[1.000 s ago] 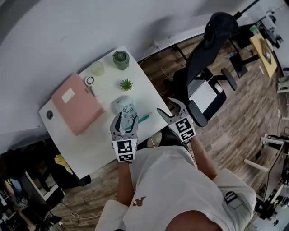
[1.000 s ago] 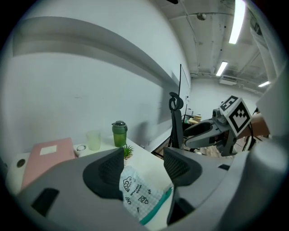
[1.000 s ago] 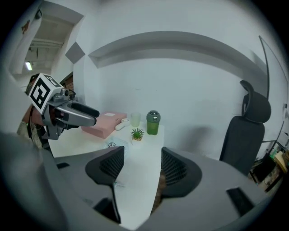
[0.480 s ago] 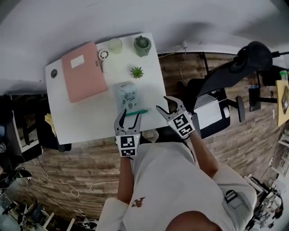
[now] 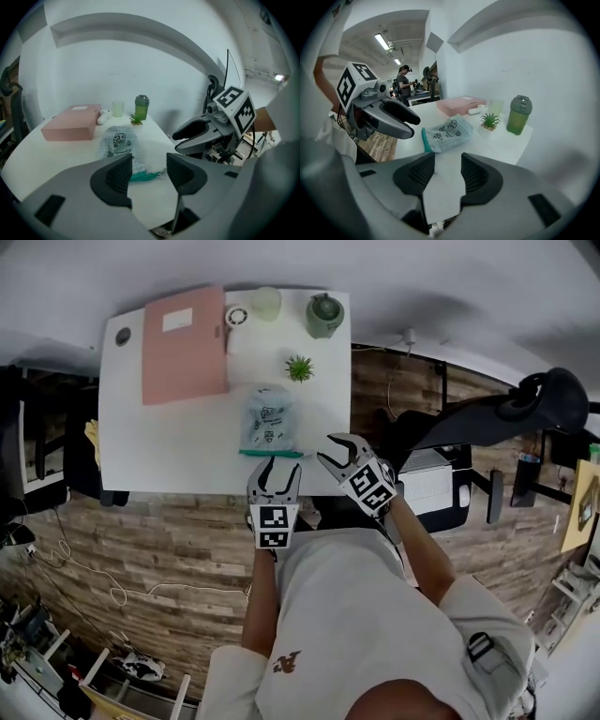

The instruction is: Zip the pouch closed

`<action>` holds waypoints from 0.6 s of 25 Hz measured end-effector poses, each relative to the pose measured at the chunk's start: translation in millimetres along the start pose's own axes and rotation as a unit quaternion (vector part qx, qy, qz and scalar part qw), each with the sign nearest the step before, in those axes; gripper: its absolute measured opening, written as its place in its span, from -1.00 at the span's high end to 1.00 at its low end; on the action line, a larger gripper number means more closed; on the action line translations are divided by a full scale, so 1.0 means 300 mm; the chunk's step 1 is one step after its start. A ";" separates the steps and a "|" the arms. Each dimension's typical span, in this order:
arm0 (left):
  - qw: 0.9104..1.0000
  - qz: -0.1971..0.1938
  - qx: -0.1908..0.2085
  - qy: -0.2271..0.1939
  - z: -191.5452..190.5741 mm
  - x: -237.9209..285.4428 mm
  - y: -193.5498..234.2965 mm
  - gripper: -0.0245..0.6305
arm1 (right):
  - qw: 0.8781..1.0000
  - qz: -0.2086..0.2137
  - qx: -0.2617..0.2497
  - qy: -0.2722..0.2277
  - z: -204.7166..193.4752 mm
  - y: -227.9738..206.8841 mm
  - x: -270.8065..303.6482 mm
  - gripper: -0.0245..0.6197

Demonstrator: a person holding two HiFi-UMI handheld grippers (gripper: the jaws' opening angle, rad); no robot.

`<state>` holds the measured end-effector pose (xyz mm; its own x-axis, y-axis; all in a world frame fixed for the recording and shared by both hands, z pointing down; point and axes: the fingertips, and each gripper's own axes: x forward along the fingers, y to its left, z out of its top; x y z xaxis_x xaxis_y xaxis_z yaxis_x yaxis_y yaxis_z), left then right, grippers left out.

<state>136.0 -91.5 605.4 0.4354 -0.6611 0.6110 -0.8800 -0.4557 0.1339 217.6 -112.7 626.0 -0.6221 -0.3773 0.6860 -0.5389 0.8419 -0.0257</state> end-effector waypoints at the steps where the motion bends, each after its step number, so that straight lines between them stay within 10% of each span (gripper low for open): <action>1: 1.000 0.003 -0.004 0.003 -0.016 0.009 -0.005 0.24 | 1.000 0.008 -0.006 0.004 -0.009 0.005 0.009 0.38; 15: 0.998 0.019 -0.041 0.036 -0.199 0.118 -0.071 0.34 | 0.991 0.094 -0.091 0.036 -0.105 0.069 0.106 0.60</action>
<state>158.9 -69.5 670.6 0.3896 -0.6314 0.6705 -0.9093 -0.3795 0.1710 204.5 -95.1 670.2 -0.6559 -0.1839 0.7321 -0.3013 0.9530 -0.0306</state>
